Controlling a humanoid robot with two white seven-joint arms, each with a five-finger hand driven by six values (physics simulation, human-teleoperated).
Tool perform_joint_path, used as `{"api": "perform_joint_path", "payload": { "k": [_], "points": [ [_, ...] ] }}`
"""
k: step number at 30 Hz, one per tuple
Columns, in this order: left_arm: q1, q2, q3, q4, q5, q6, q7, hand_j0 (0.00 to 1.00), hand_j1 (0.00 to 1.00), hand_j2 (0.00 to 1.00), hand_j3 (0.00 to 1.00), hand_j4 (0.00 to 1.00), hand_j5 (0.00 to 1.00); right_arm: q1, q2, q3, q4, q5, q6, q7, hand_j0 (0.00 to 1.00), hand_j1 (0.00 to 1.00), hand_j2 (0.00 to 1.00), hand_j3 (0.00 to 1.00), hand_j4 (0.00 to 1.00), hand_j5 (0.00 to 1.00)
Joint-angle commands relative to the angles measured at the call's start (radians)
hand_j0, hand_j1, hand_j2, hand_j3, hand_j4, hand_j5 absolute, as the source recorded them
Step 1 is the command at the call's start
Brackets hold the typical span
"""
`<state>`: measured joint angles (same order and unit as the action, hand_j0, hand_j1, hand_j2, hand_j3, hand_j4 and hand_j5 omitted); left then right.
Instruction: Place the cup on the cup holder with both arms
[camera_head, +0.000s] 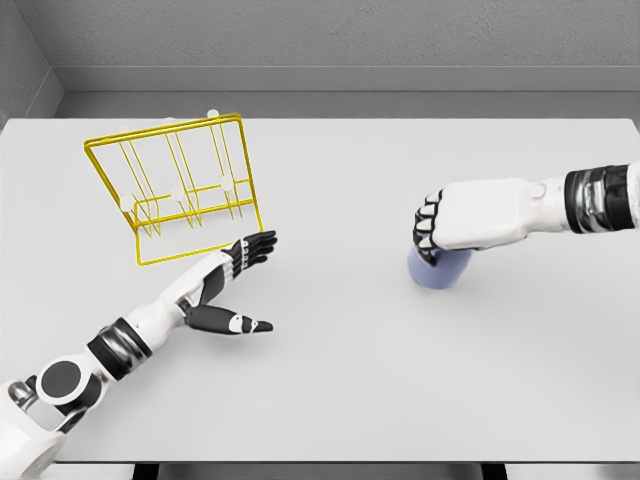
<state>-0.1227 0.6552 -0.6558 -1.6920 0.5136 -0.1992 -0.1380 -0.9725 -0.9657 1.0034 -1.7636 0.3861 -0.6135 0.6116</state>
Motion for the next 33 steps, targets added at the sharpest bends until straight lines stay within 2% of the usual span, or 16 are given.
{"api": "perform_joint_path", "payload": {
  "k": [1,12,19,30,32,33],
  "points": [
    [-0.002,0.000,-0.001,0.011,0.002,0.000,0.000,1.00,1.00,1.00,1.00,1.00,1.00,-0.002,0.033,0.000,-0.002,-0.003,0.003,-0.001,0.49,0.49,0.49,0.49,0.49,0.49],
    [0.000,-0.008,-0.004,0.011,0.003,0.011,0.000,1.00,1.00,1.00,1.00,1.00,1.00,-0.018,0.170,0.007,-0.004,0.002,0.003,-0.001,0.49,0.49,0.49,0.49,0.49,0.49],
    [-0.002,-0.008,-0.004,0.011,0.005,0.009,0.000,1.00,1.00,1.00,1.00,1.00,1.00,-0.028,0.252,0.046,-0.004,0.000,0.003,-0.001,0.49,0.49,0.49,0.49,0.49,0.49],
    [0.000,-0.012,-0.002,0.012,0.005,0.009,0.000,1.00,1.00,1.00,1.00,1.00,1.00,-0.041,0.311,0.075,-0.004,0.002,0.003,-0.001,0.50,0.50,0.50,0.50,0.50,0.50],
    [0.000,-0.012,-0.002,0.012,0.006,0.009,0.002,1.00,1.00,1.00,1.00,1.00,1.00,-0.041,0.309,0.075,-0.002,0.007,0.003,-0.001,0.57,0.57,0.57,0.57,0.57,0.57],
    [0.000,-0.012,-0.002,0.012,0.006,0.009,0.002,1.00,1.00,1.00,1.00,1.00,1.00,-0.041,0.309,0.075,-0.002,0.022,0.003,-0.001,0.72,0.72,0.72,0.72,0.72,0.72]
  ]
}}
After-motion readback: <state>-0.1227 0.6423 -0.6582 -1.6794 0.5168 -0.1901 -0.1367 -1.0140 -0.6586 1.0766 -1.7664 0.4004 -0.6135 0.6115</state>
